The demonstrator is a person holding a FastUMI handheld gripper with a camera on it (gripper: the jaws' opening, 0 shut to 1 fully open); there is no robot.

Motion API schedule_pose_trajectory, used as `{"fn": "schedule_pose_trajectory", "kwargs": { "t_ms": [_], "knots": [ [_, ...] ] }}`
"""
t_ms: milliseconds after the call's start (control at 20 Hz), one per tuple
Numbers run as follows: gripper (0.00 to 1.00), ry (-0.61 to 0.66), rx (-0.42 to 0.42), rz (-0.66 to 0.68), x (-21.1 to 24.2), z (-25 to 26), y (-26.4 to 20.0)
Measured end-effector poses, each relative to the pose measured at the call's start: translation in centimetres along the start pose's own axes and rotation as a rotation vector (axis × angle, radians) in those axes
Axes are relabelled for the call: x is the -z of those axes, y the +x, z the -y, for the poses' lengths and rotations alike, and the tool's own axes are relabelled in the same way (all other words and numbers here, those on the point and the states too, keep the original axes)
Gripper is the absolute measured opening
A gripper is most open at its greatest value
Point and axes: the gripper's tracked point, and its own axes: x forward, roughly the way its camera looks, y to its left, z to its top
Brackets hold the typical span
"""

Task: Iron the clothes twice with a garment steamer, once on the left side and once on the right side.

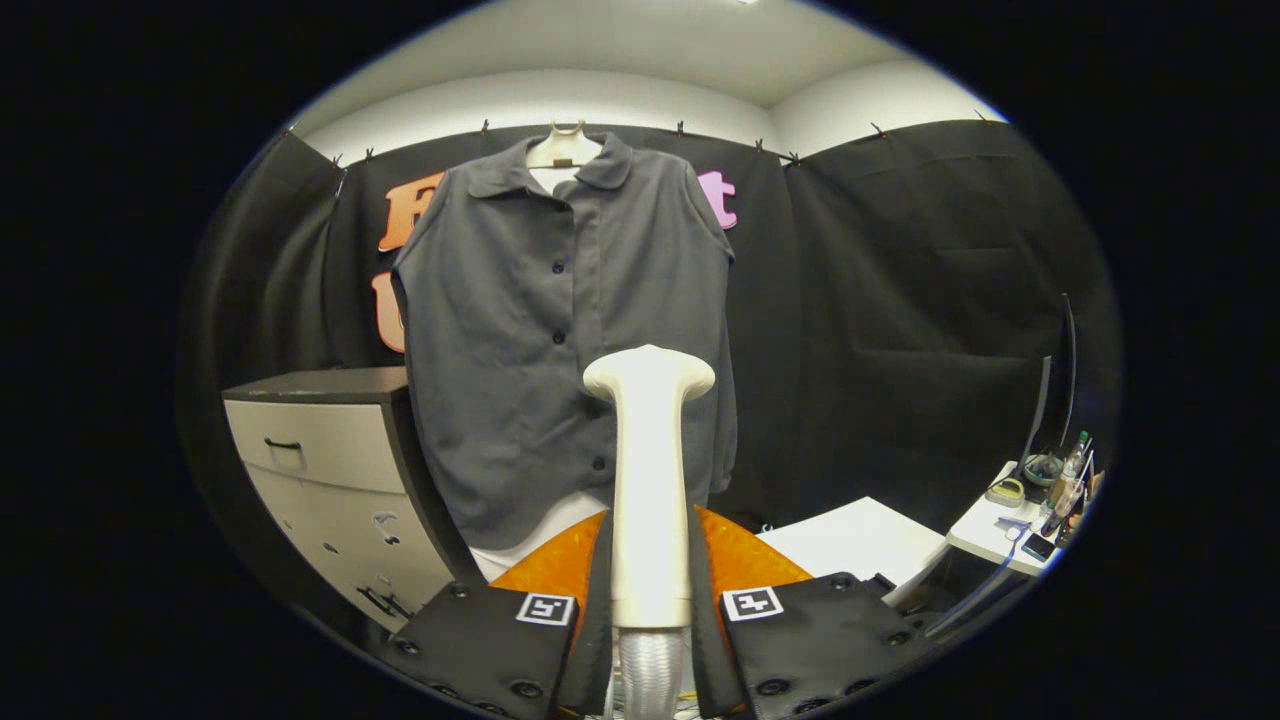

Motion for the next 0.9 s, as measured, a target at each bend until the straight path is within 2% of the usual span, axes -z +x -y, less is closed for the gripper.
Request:
{"fn": "schedule_pose_trajectory", "kwargs": {
  "t_ms": [300,650,900],
  "knots": [
    [0.4,-0.002,-0.026,0.142,-7.4,-2.5,-4.8],
    [0.4,0.005,-0.042,0.225,-11.1,-3.6,-7.9],
    [0.4,0.006,-0.028,0.242,-11.4,-3.0,-8.2]
  ]
}}
